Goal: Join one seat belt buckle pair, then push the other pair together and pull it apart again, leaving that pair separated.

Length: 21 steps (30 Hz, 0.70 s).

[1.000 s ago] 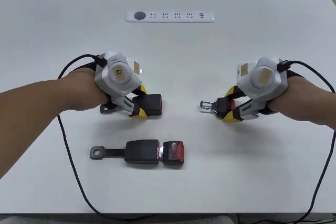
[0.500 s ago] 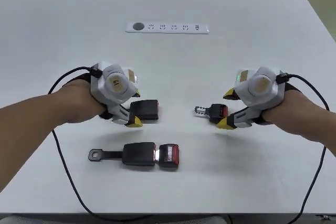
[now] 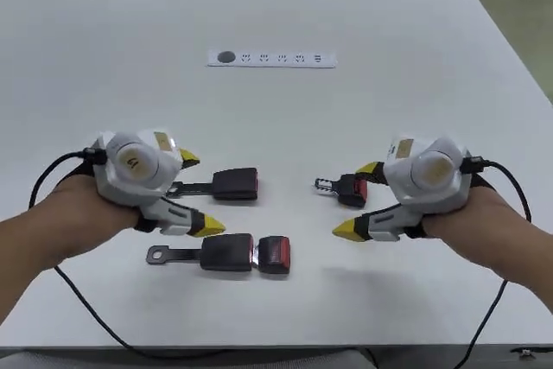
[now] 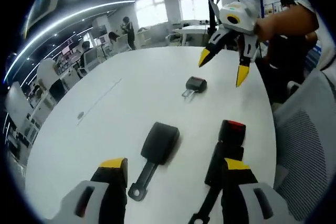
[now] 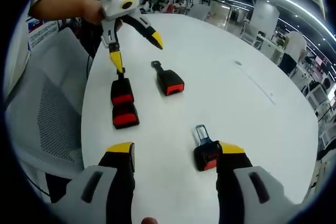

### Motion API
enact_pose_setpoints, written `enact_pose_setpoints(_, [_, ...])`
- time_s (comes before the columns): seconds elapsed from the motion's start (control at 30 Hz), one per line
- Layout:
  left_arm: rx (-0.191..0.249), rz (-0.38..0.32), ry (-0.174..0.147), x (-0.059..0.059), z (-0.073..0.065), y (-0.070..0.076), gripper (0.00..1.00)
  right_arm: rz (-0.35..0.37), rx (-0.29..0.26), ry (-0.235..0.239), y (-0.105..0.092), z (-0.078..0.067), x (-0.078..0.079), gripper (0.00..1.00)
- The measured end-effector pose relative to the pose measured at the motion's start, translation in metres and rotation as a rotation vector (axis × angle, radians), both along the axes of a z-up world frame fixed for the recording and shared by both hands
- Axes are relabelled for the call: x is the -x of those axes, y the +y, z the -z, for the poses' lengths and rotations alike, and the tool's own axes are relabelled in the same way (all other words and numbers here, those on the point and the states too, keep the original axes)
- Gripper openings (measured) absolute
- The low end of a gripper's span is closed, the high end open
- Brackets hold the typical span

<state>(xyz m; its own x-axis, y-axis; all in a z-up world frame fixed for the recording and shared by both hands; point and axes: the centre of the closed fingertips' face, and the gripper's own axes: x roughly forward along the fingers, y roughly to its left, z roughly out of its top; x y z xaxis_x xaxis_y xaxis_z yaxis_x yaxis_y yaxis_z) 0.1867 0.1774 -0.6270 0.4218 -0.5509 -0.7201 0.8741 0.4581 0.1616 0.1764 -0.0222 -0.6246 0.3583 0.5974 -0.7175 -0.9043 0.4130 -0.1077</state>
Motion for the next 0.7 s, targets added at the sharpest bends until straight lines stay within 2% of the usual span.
enact_pose_setpoints(0.03, [-0.043,0.008,-0.02,0.003,0.002,0.007,0.78,0.01,-0.008,-0.004,-0.001,-0.001,0.001,0.65])
enact_pose_setpoints(0.07, [-0.051,-0.008,-0.004,0.009,0.005,0.014,0.78,0.027,-0.018,-0.024,-0.002,-0.005,0.002,0.68])
enact_pose_setpoints(0.13, [-0.018,-0.044,0.018,0.021,0.003,0.014,0.79,0.042,-0.011,-0.02,-0.008,0.0,0.005,0.71])
enact_pose_setpoints(0.17, [-0.007,-0.077,0.022,0.023,0.003,0.021,0.79,0.05,-0.009,-0.014,-0.011,0.002,0.006,0.71])
enact_pose_setpoints(0.3, [0.011,-0.124,0.031,0.035,0.002,0.039,0.81,0.089,-0.024,-0.005,-0.019,0.009,0.014,0.77])
enact_pose_setpoints(0.37, [0.026,-0.143,0.044,0.041,0.003,0.046,0.82,0.107,-0.028,0.0,-0.022,0.003,0.023,0.8])
enact_pose_setpoints(0.5, [0.057,-0.175,0.055,0.049,-0.001,0.054,0.84,0.159,-0.043,0.001,-0.033,0.005,0.029,0.87])
enact_pose_setpoints(0.53, [0.076,-0.202,0.066,0.051,-0.001,0.061,0.86,0.172,-0.04,-0.001,-0.035,0.005,0.03,0.91])
enact_pose_setpoints(0.57, [0.091,-0.222,0.081,0.055,-0.001,0.062,0.87,0.219,-0.03,-0.024,-0.042,0.004,0.028,0.98])
enact_pose_setpoints(0.6, [0.092,-0.23,0.083,0.056,0.0,0.063,0.9,0.22,-0.035,-0.036,-0.043,0.003,0.028,0.99])
enact_pose_setpoints(0.67, [0.079,-0.242,0.073,0.059,0.002,0.068,1.0,0.236,-0.02,-0.025,-0.05,0.003,0.035,1.0])
enact_pose_setpoints(0.7, [0.072,-0.247,0.082,0.062,0.004,0.072,1.0,0.243,-0.03,-0.029,-0.052,0.001,0.037,1.0])
